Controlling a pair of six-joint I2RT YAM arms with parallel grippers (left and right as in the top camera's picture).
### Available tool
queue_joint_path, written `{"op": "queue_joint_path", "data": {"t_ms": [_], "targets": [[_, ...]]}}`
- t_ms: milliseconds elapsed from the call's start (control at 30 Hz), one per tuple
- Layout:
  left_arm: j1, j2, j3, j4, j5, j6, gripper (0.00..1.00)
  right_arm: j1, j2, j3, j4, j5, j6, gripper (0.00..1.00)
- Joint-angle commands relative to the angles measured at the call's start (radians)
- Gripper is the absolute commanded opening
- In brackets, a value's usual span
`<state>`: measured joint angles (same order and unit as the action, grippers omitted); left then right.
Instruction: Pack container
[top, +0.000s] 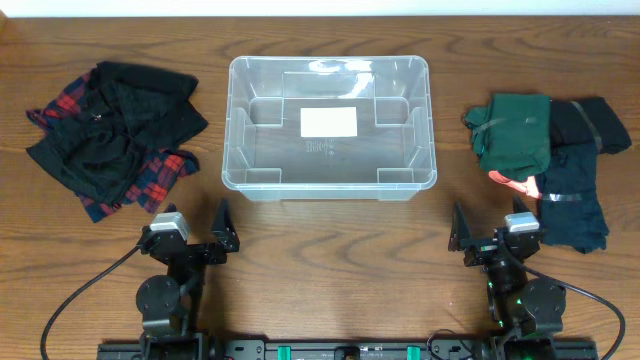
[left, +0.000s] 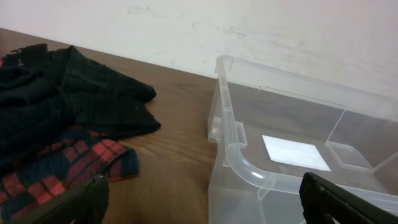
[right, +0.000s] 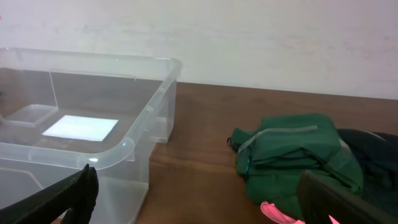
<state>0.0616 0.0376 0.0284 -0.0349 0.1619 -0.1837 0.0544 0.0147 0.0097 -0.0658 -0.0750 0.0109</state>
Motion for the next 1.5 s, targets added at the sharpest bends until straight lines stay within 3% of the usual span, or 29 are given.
{"op": "queue_joint_path", "data": {"t_ms": [0, 200, 400, 667, 767, 867, 967, 1133, 1267, 1467], "targets": [[-0.003, 0.001, -0.018, -0.028, 0.035, 0.006, 0.98, -0.010, -0.008, -0.004, 0.000, -0.004, 0.003, 0.99], [-0.003, 0.002, -0.008, -0.005, 0.138, -0.005, 0.98, -0.010, -0.008, -0.004, 0.000, -0.004, 0.003, 0.99], [0.000, 0.093, 0.128, -0.094, 0.196, -0.012, 0.98, -0.010, -0.008, -0.004, 0.000, -0.004, 0.003, 1.00], [0.049, 0.539, 0.618, -0.334, 0.192, 0.086, 0.98, -0.010, -0.008, -0.004, 0.000, -0.004, 0.003, 0.99], [0.065, 0.738, 0.840, -0.487, 0.192, 0.193, 0.98, -0.010, -0.008, -0.004, 0.000, -0.004, 0.003, 0.99], [0.072, 0.945, 1.064, -0.658, 0.189, 0.397, 0.98, -0.010, -0.008, -0.004, 0.000, -0.004, 0.003, 0.99], [0.072, 1.078, 1.189, -0.750, 0.189, 0.497, 0.98, -0.010, -0.008, -0.004, 0.000, -0.004, 0.003, 0.99], [0.073, 1.179, 1.242, -0.756, 0.184, 0.500, 0.98, -0.010, -0.008, -0.004, 0.000, -0.004, 0.003, 0.99], [0.073, 1.209, 1.242, -0.745, -0.029, 0.429, 0.98, -0.010, -0.008, -0.004, -0.001, -0.004, 0.003, 0.99], [0.073, 1.270, 1.242, -0.726, -0.344, 0.428, 0.98, -0.010, -0.008, -0.004, 0.000, -0.004, 0.003, 0.99]]}}
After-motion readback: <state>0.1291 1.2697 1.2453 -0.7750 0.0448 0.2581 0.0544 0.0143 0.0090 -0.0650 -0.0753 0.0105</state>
